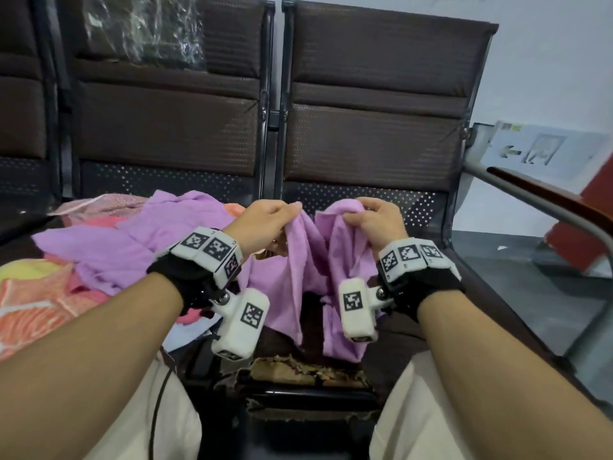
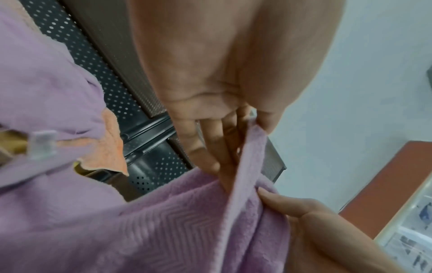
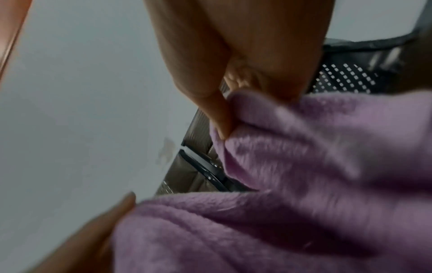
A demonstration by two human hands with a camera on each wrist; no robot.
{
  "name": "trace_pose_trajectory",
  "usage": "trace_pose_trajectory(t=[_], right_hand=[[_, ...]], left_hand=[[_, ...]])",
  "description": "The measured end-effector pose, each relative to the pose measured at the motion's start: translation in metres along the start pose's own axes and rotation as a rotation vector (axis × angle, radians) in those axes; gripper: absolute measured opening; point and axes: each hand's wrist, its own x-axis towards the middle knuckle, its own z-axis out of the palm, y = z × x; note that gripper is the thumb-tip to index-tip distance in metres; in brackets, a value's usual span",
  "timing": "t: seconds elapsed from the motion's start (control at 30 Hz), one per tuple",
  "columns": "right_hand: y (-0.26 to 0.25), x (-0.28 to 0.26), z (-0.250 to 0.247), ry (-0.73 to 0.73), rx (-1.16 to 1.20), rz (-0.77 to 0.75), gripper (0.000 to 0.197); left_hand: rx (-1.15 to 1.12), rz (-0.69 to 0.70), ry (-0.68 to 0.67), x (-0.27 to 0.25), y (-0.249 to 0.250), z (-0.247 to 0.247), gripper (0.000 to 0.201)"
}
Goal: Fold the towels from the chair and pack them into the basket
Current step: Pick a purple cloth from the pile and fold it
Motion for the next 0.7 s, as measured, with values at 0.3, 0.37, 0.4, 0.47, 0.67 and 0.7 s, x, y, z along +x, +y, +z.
trace_pose_trajectory(t=[0.3, 0.37, 0.4, 0.47, 0.67, 0.7], right_hand=[[0.034, 0.0, -0.008, -0.408, -1.01, -0.148, 0.036], [0.037, -0.001, -0.011, -0.433, -1.034, -0.102, 0.036], [0.037, -0.001, -0.012, -0.443, -1.033, -0.07, 0.037], [0.039, -0.004, -0.014, -0.465, -1.048, -0.032, 0.038], [0.055, -0.013, 0.004, -0.645, -1.304, -0.09, 0.038], [0.056, -0.014, 0.005, -0.647, -1.32, -0.108, 0.036]], left_hand=[[0.251, -0.18, -0.037, 0.025, -0.048, -0.012, 0.021], [0.286, -0.222, -0.11, 0.024, -0.054, -0.009, 0.009], [0.295, -0.246, -0.167, 0.024, -0.057, -0.006, 0.003], [0.33, -0.308, -0.303, 0.022, -0.063, 0.001, 0.012], [0.642, -0.405, -0.563, 0.017, -0.078, 0.021, 0.039], [0.667, -0.383, -0.562, 0.016, -0.079, 0.025, 0.038]])
